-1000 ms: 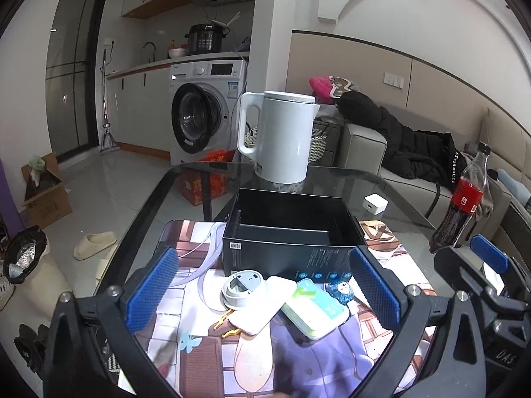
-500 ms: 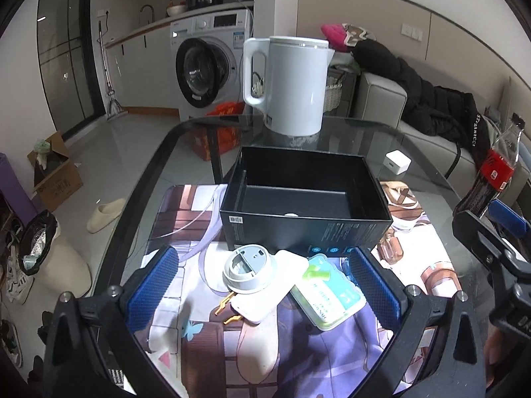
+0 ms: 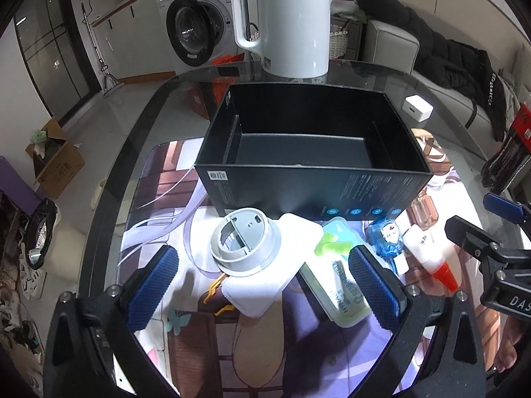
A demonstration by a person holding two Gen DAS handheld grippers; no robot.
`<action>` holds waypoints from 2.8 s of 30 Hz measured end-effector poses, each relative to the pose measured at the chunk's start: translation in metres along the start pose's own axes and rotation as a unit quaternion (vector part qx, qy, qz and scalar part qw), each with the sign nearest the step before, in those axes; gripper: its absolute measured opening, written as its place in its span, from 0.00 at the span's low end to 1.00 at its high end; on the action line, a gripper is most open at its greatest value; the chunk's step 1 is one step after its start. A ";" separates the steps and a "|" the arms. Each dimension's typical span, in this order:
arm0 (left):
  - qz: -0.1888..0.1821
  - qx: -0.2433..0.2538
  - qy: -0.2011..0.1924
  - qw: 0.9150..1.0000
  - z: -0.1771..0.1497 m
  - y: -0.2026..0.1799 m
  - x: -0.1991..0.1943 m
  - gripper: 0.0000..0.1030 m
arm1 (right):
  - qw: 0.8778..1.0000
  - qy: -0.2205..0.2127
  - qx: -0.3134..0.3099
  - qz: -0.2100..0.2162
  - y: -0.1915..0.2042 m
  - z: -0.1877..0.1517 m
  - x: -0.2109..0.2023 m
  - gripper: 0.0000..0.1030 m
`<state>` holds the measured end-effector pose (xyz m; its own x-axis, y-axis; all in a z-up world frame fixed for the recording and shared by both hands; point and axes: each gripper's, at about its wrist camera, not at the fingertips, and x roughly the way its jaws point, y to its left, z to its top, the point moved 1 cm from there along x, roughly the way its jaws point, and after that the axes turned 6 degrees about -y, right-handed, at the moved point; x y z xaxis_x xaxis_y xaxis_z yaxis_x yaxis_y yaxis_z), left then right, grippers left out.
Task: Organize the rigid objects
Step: 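Grasp the green soap box with the left tool while the right grasps the glue tube, then lower the soap box and glue tube into the black box and release both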
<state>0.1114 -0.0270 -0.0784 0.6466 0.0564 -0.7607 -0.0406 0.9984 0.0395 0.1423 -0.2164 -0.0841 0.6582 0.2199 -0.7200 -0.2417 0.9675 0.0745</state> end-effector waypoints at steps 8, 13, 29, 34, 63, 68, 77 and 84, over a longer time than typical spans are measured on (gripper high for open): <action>-0.031 0.006 0.001 1.000 -0.001 -0.008 -0.005 0.99 | 0.999 0.048 -0.017 0.016 0.003 -0.016 0.023 0.70; -0.052 0.030 0.012 0.998 -0.003 -0.027 -0.005 0.99 | 0.996 0.067 -0.051 0.034 0.021 -0.022 0.029 0.54; -0.092 0.050 0.039 0.994 -0.007 -0.030 -0.002 0.30 | 0.992 0.081 -0.082 0.045 0.032 -0.035 0.014 0.20; -0.102 0.052 0.049 0.992 -0.014 -0.027 -0.006 0.24 | 0.993 0.076 -0.077 0.054 0.032 -0.032 0.010 0.20; -0.119 0.065 0.010 0.991 -0.012 -0.020 -0.018 0.52 | 0.994 0.054 -0.062 0.074 0.032 -0.026 0.002 0.20; -0.115 0.047 -0.090 0.988 0.013 -0.003 -0.055 0.52 | 0.993 -0.042 -0.044 0.104 0.039 0.002 -0.033 0.20; -0.070 -0.010 -0.156 0.985 0.085 0.034 -0.019 0.52 | 0.981 -0.159 -0.002 0.110 0.066 0.070 -0.031 0.20; -0.062 -0.031 -0.074 0.995 0.088 0.032 0.043 0.52 | 0.992 -0.091 0.025 0.079 0.073 0.079 0.030 0.20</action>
<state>0.2053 0.0080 -0.0531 0.7540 -0.0626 -0.6539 0.0028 0.9958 -0.0920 0.2009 -0.1289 -0.0460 0.7345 0.3836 -0.5597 -0.3196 0.9232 0.2134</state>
